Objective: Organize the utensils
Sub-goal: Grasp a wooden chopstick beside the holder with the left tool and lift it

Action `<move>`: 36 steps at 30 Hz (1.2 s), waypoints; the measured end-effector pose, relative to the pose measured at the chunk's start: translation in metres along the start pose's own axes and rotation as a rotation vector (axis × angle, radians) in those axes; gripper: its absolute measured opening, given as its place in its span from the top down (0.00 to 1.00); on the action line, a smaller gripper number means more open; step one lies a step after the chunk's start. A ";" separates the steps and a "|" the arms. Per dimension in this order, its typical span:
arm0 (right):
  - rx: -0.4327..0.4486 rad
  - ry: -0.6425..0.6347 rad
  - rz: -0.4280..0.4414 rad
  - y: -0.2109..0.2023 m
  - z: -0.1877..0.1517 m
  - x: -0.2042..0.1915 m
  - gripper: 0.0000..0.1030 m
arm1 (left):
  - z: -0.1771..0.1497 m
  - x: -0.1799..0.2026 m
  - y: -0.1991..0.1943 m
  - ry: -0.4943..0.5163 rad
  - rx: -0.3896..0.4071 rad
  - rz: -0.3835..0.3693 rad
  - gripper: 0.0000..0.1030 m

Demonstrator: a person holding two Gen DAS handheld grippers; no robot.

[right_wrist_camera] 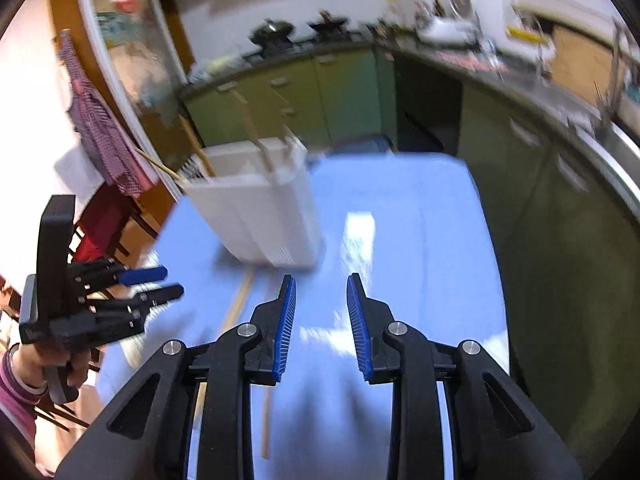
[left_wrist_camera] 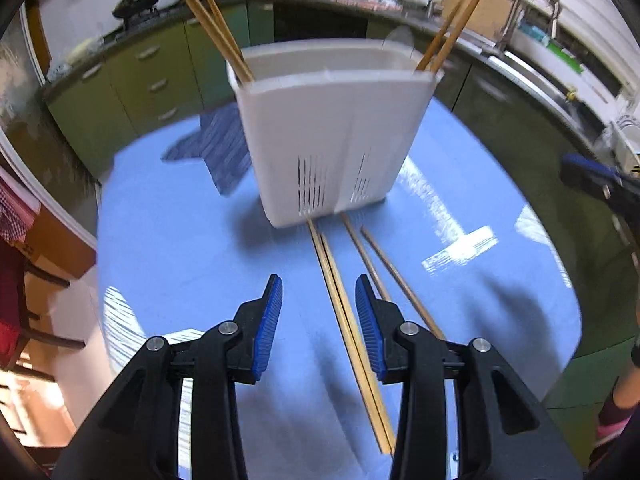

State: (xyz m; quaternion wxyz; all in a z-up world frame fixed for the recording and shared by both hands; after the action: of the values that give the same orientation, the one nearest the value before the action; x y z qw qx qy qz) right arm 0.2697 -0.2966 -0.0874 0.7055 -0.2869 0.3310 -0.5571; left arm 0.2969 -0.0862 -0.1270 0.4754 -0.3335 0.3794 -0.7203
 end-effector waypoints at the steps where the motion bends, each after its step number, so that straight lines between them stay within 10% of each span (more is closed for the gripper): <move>1: -0.013 0.012 -0.001 0.005 -0.006 0.006 0.74 | -0.001 0.000 0.007 -0.002 -0.011 0.009 0.64; 36: -0.091 0.032 0.041 0.030 -0.027 0.017 0.74 | -0.005 -0.007 0.088 -0.067 -0.199 0.051 0.81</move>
State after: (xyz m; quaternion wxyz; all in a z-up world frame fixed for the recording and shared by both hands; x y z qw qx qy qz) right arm 0.2688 -0.3074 -0.1302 0.6976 -0.3029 0.3733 -0.5313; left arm 0.3327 -0.1017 -0.2057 0.4706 -0.3933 0.4411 -0.6552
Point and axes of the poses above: each gripper's, at about its wrist camera, not at the fingertips, and y roughly the way its jaws point, x to its right, z to its top, the point moved 7 cm from there along y, roughly the way its jaws point, and after that the axes turned 6 degrees about -z, right-handed, at the moved point
